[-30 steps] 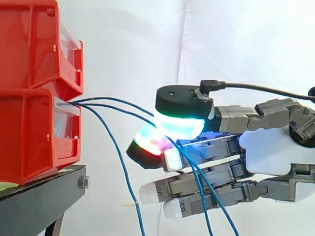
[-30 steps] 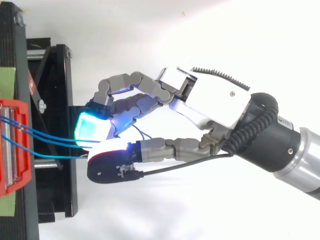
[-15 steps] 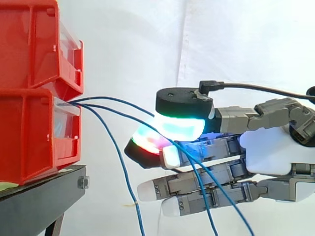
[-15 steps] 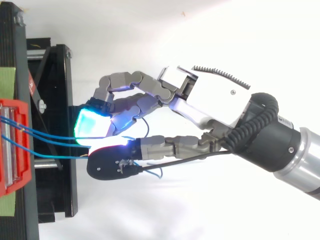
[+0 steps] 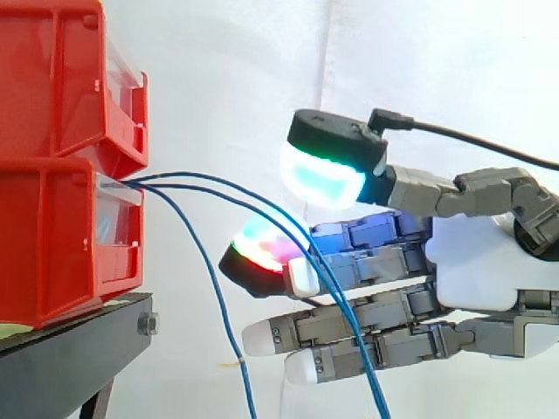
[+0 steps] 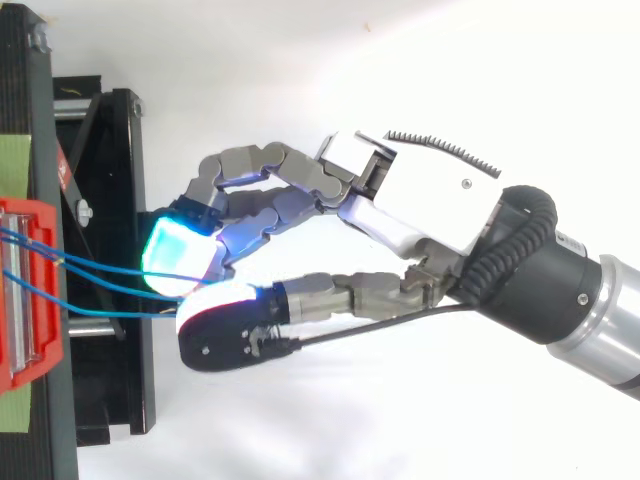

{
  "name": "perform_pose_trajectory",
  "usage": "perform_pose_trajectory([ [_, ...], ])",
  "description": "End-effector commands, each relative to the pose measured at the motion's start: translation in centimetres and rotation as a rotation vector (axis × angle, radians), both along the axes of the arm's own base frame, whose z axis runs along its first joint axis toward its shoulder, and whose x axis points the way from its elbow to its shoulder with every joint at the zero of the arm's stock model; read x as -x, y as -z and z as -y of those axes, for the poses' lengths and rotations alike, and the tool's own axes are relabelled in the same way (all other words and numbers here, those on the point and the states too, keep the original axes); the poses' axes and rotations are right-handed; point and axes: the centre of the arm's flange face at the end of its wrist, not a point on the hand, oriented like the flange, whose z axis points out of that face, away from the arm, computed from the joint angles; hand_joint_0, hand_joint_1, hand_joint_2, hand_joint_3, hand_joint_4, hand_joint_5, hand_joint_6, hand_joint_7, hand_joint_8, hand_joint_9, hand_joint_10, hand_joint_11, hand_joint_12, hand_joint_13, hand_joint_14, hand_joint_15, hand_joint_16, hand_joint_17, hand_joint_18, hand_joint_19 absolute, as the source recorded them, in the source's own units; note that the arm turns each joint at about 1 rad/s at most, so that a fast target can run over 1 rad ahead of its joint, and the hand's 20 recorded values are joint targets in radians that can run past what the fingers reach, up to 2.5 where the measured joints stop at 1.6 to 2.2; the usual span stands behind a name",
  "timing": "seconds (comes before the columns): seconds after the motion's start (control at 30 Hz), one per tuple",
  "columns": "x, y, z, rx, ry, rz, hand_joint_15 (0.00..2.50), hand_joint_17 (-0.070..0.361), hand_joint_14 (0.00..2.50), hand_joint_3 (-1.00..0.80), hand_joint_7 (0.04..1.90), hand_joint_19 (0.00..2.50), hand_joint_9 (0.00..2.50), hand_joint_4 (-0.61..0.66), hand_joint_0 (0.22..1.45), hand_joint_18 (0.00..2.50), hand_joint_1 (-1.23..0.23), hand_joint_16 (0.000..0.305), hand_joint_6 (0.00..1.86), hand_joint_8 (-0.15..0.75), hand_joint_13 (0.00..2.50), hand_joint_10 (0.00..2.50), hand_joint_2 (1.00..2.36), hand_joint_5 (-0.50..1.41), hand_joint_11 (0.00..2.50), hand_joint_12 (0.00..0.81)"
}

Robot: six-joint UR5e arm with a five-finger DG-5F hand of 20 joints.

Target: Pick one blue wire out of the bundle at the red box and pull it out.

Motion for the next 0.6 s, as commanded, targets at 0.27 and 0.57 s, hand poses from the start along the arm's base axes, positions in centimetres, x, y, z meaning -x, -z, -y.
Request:
perform_pose_trajectory([
  [0.27, 0.0, 0.0, 0.0, -0.002, 0.0, 0.001, 0.36, 0.11, 0.01, -0.38, 1.13, 0.41, 1.02, 0.16, 0.6, 0.48, -0.65, 0.049, 0.79, 0.23, 0.57, 0.03, 1.01, -0.14, 0.82, 0.339],
  [0.57, 0.0, 0.0, 0.0, -0.002, 0.0, 0.001, 0.37, 0.11, 0.02, -0.35, 1.1, 0.4, 1.01, 0.18, 0.6, 0.49, -0.73, 0.049, 0.83, 0.233, 0.57, 0.03, 1.01, -0.16, 0.84, 0.342],
])
